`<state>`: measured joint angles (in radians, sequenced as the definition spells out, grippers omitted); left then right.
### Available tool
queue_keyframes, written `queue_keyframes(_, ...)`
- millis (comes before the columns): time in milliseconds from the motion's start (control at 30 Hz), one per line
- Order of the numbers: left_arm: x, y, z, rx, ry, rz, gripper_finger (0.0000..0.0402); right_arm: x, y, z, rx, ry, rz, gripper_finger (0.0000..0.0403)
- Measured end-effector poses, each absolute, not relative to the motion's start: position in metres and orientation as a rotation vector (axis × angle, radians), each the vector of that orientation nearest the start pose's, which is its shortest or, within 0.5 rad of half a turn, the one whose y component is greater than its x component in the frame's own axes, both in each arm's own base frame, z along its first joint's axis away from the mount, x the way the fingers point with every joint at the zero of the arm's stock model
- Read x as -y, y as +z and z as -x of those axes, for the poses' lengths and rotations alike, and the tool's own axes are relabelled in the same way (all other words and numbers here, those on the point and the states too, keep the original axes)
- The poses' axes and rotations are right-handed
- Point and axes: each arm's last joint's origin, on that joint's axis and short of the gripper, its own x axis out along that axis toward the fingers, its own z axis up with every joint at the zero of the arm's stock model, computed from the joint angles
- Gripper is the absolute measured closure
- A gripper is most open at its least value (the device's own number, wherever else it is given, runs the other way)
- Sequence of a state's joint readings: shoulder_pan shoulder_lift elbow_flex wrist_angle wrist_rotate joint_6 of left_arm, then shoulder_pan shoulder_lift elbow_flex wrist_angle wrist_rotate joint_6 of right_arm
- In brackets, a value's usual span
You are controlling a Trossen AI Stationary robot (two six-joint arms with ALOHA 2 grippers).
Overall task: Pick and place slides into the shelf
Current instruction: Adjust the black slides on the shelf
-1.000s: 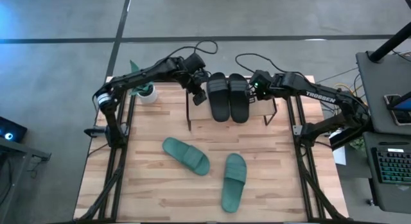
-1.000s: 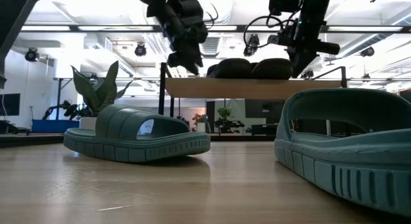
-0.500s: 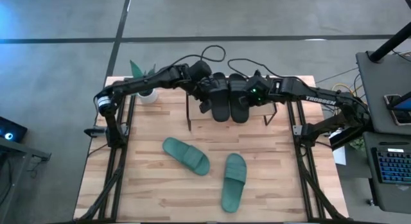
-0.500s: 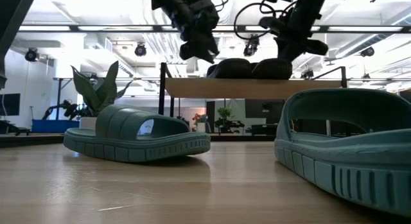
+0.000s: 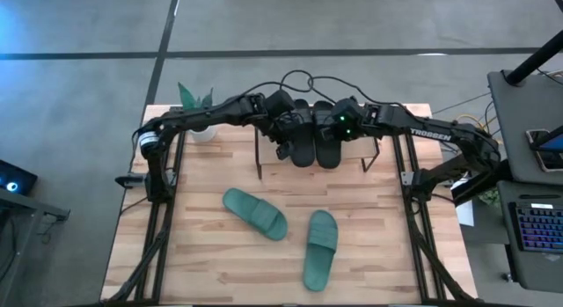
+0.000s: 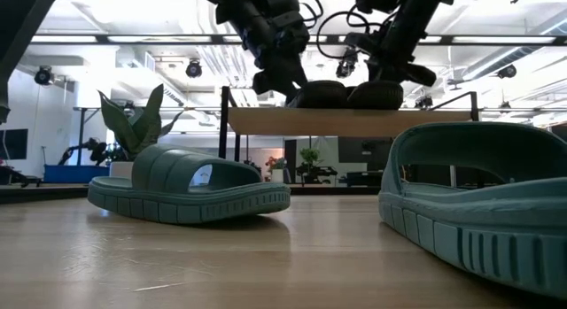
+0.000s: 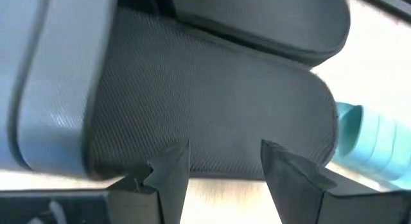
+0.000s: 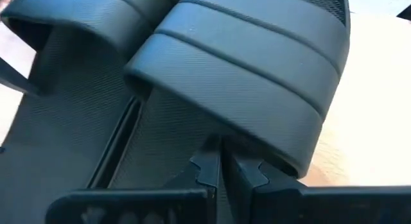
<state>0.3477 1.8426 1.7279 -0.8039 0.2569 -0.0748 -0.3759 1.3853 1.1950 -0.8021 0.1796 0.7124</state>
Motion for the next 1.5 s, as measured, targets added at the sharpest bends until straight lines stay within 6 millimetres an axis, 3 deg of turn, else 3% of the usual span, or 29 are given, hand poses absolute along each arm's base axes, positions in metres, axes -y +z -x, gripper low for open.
queue_keyframes(333, -0.128, 0.307, -0.374, -0.901, 0.128, 0.373, 0.0226, 0.109, 0.296, -0.255, -0.764, -0.891, -0.691, 0.0394)
queue_keyframes(1067, -0.125, 0.323, -0.368, -0.865, 0.126, 0.363, 0.0226, 0.106, 0.303, -0.254, -0.735, -0.815, -0.732, 0.0394)
queue_keyframes(1333, -0.124, 0.323, -0.368, -0.865, 0.122, 0.356, 0.0226, 0.071, 0.324, -0.241, -0.723, -0.635, -0.81, 0.0394)
queue_keyframes(1500, -0.124, 0.323, -0.368, -0.863, 0.12, 0.352, 0.0226, 0.043, 0.319, -0.235, -0.837, -0.611, -0.836, 0.0394)
